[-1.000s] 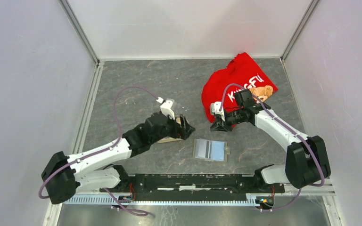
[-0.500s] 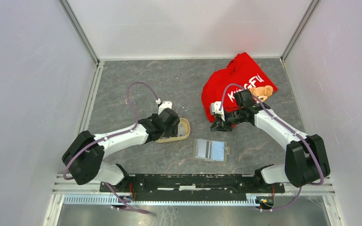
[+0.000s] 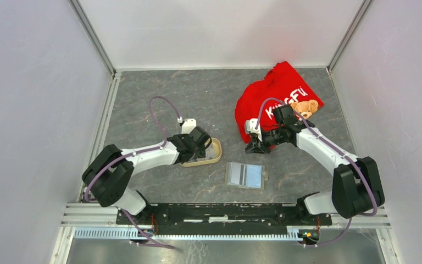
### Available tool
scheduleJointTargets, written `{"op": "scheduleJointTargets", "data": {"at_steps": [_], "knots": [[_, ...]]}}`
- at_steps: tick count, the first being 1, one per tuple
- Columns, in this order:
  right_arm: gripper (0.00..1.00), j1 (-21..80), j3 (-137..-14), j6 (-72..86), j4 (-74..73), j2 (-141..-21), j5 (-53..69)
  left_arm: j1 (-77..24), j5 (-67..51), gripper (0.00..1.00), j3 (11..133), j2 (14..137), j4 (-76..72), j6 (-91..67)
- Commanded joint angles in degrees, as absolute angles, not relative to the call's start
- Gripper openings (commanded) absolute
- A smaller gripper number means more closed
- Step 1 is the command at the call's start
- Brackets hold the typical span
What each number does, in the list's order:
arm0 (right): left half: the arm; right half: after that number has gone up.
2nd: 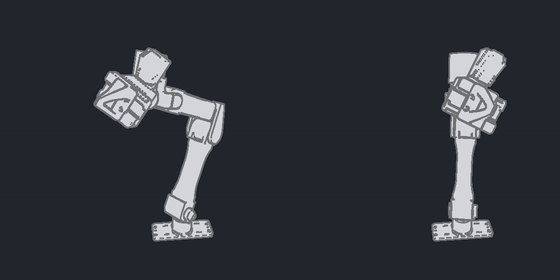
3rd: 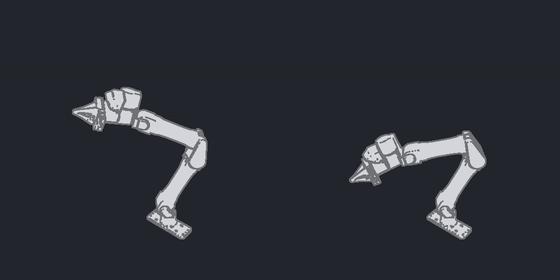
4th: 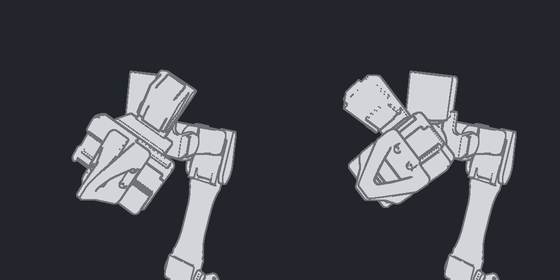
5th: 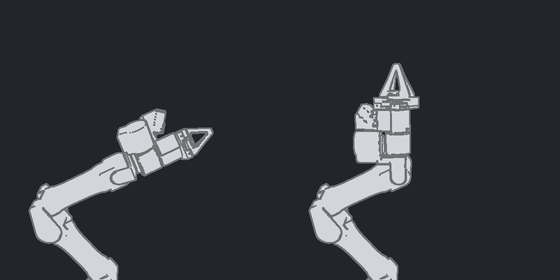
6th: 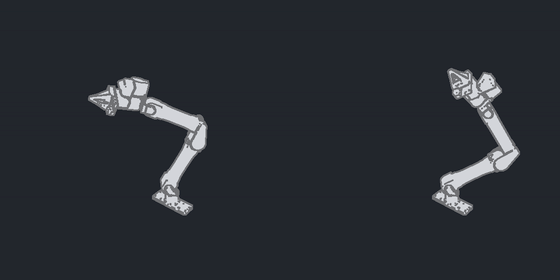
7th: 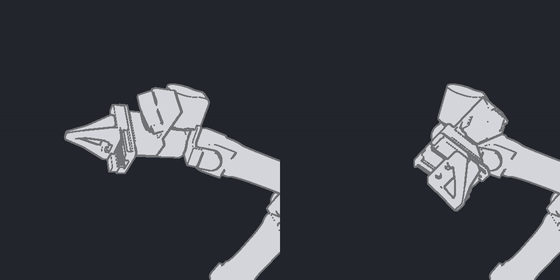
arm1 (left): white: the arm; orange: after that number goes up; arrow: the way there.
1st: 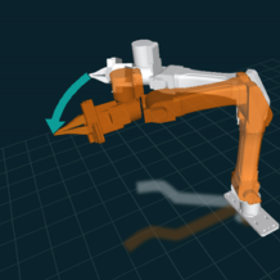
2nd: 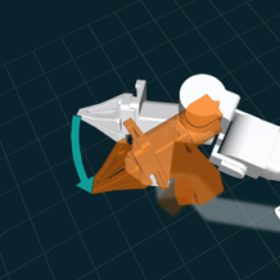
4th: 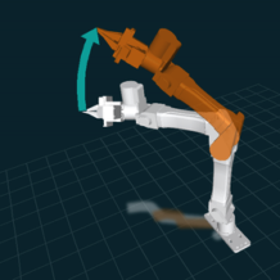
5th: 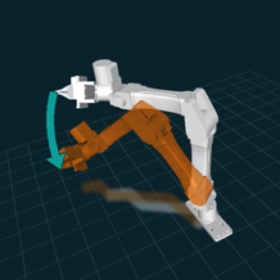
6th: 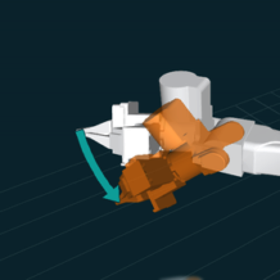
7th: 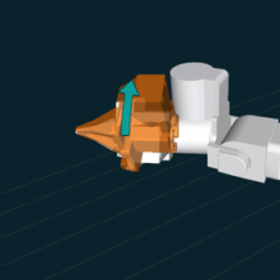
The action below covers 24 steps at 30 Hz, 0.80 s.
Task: Put the credit cards into the card holder
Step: Pick up the credit card from the storage box.
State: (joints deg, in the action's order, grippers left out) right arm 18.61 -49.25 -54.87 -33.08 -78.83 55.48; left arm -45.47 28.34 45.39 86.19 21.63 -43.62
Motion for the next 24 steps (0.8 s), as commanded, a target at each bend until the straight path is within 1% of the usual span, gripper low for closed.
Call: {"op": "scheduleJointTargets", "data": {"at_steps": [1,15,18,24], "knots": [[0.20,18.36,-48.95,-55.16,-32.36,-79.46,56.60,-45.00,30.83,0.77,47.55,87.29,21.41,-47.41],[0.20,18.32,-48.96,-55.80,-32.68,-79.54,56.82,-44.47,30.87,0.74,48.51,90.26,21.20,-47.54],[0.20,18.35,-48.96,-55.98,-32.87,-79.66,56.87,-44.32,31.24,0.65,48.54,90.18,21.20,-47.55],[0.20,18.36,-48.96,-56.24,-33.17,-79.66,57.28,-44.21,30.77,0.55,48.05,87.23,21.22,-47.20]]}}
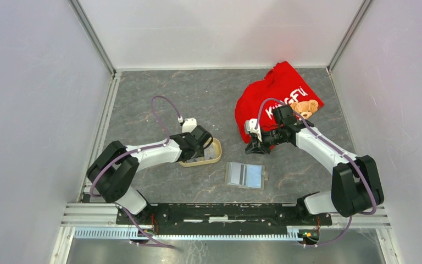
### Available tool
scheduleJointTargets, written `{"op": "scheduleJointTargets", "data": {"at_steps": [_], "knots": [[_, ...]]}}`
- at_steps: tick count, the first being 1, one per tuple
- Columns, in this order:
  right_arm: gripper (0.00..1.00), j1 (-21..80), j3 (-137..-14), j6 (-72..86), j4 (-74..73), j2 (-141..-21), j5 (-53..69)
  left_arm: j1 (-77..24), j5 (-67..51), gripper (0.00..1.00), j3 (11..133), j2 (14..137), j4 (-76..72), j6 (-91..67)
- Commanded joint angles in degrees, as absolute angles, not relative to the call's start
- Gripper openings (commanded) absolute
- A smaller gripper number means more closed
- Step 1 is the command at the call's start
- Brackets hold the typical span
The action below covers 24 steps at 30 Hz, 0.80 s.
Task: Put the credit cards into the card holder
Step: Pick up the credit card from the storage box.
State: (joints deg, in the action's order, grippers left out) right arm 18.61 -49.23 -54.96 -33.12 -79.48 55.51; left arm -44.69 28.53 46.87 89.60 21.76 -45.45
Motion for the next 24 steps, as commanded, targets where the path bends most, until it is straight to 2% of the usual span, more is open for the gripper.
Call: {"op": "scheduleJointTargets", "data": {"at_steps": [1,14,16,21,24], "knots": [[0.20,18.30,-48.96,-56.33,-33.22,-79.71,57.39,-44.21,30.69,0.53,47.87,86.38,21.19,-47.13],[0.20,19.51,-48.84,-52.44,-31.02,-81.81,63.76,-42.74,25.30,0.51,42.90,76.50,15.72,-46.23],[0.20,21.32,-48.02,-46.01,-26.35,-82.19,64.61,-42.08,23.64,0.51,41.35,74.88,13.43,-46.00],[0.22,27.11,-45.49,-20.05,-3.12,-83.30,61.27,-39.53,17.51,0.51,36.59,70.95,7.10,-46.91],[0.25,29.60,-47.90,-10.42,3.35,-85.99,59.74,-38.45,14.39,0.50,34.49,69.33,4.36,-47.03]]}}
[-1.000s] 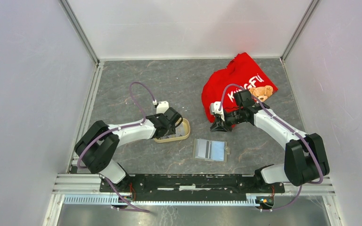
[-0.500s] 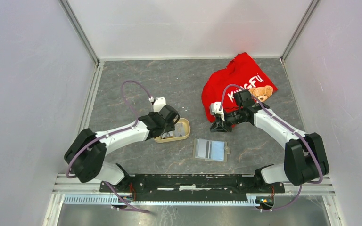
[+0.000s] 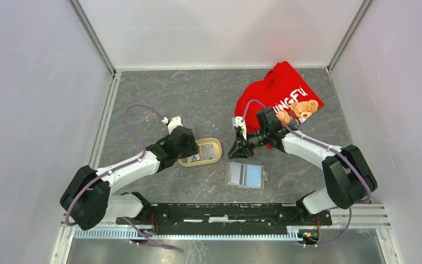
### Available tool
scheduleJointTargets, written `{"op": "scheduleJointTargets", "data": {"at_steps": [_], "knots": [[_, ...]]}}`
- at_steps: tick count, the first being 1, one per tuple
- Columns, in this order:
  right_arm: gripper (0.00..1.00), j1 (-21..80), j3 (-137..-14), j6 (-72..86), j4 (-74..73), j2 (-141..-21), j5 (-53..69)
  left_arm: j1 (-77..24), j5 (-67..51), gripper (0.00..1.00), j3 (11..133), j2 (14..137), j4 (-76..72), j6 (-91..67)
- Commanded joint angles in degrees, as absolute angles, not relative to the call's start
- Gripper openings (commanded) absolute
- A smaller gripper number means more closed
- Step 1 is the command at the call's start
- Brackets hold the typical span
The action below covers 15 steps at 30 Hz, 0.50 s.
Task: Put the credit cards into the card holder
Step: Pick up the credit card from the storage box.
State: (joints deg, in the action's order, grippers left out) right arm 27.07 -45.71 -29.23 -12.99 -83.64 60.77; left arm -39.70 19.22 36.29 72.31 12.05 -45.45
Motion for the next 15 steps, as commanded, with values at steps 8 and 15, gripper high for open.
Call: {"op": "scheduleJointTargets", "data": {"at_steps": [8,15], "knots": [[0.31,32.64,-50.83,15.12,20.09,-95.20,56.89,-34.71,5.97,0.50,27.45,64.95,-6.93,-47.20],[0.40,33.92,-50.27,23.49,27.71,-98.29,57.21,-31.94,-2.95,0.49,20.80,62.03,-20.06,-45.94]]}}
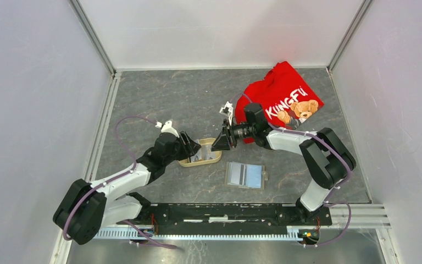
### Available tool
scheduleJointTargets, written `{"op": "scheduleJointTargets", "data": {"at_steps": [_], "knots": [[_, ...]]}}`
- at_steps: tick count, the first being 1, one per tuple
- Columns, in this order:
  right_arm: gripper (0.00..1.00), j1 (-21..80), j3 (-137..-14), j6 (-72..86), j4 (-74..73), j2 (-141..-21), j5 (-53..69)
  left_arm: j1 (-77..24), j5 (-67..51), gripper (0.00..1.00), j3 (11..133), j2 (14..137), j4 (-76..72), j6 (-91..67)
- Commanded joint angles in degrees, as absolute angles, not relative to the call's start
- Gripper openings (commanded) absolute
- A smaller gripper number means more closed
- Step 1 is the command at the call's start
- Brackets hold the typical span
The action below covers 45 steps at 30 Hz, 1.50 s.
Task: Put the credit cards into the card holder
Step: Pick up the credit card from the storage box.
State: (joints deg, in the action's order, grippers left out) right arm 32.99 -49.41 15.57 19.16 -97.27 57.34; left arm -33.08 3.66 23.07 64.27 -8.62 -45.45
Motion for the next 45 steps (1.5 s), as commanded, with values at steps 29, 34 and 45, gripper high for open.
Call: {"op": "scheduleJointTargets", "data": {"at_steps": [29,34,45], "knots": [[0.44,34.32,-53.70,21.71,26.59,-103.00,57.66,-30.34,-8.00,0.44,16.25,60.78,-32.49,-44.27],[0.45,34.30,-53.35,25.39,28.50,-103.77,57.45,-30.32,-8.76,0.44,16.00,61.11,-33.88,-43.78],[0.46,34.36,-50.96,37.11,40.92,-105.03,61.26,-30.33,-8.55,0.43,15.73,62.14,-35.10,-43.74]]}}
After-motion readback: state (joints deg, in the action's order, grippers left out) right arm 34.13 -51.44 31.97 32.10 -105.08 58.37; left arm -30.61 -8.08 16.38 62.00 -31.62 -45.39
